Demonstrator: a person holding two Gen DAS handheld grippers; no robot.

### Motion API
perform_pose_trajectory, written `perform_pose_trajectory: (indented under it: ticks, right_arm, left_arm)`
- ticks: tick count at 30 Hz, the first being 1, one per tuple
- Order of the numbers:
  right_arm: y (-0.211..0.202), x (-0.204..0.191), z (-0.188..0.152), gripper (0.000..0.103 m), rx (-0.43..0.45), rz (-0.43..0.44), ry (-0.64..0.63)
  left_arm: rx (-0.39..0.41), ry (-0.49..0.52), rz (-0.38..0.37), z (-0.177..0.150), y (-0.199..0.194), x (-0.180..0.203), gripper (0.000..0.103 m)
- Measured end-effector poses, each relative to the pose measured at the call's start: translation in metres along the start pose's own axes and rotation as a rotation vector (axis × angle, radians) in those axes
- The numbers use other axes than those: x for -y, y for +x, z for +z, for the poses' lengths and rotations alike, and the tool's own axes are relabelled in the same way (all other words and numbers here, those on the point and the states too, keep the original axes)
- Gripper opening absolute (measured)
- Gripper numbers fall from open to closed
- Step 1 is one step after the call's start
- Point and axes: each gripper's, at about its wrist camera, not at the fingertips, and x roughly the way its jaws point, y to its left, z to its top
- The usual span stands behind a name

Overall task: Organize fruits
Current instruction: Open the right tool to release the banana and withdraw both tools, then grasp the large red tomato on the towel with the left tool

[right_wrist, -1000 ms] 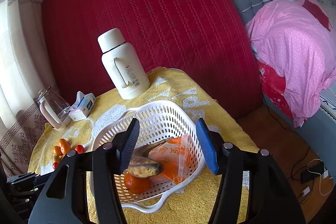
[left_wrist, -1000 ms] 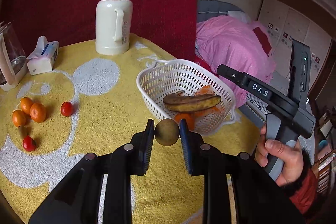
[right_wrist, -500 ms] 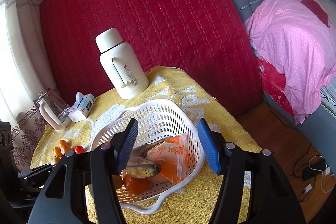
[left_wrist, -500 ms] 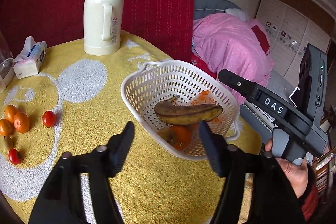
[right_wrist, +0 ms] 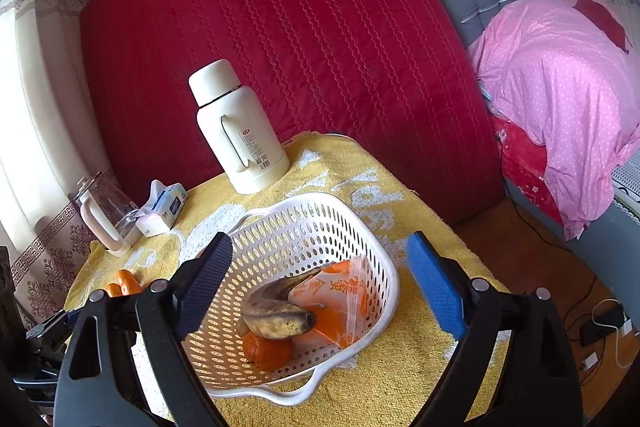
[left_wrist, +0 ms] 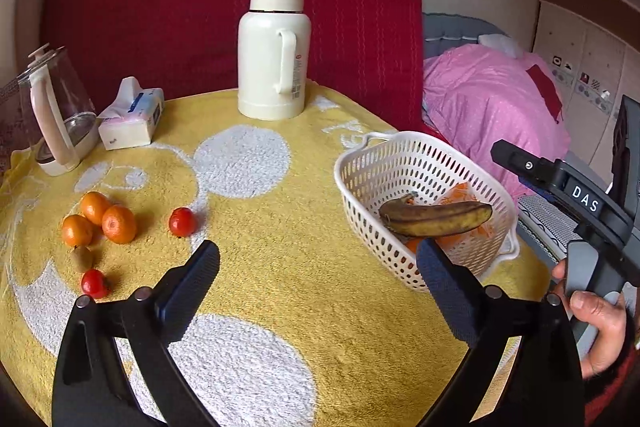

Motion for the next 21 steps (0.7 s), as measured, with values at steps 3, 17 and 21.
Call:
perform_pose_trajectory:
  ticks: [3, 17, 21]
  right_arm:
    - [0.000, -0.002, 0.000, 0.094, -0.005, 0.000, -0.003]
    - [-0.001, -0.033, -0.009, 0.094, -0.004, 0.012, -0.125]
    - [-0.003, -0.043, -0.013, 0.094, -0.003, 0.025, -0.158]
  left_arm:
    - [0.000, -0.038, 0.027, -0.005, -0.003, -0.012, 0.098]
    - [0.041, -0.259, 0.127, -0.027, -0.034, -0.093, 0.098]
    - [0.039, -0.327, 0.147, -0.035, -0.041, -0.119, 0.098]
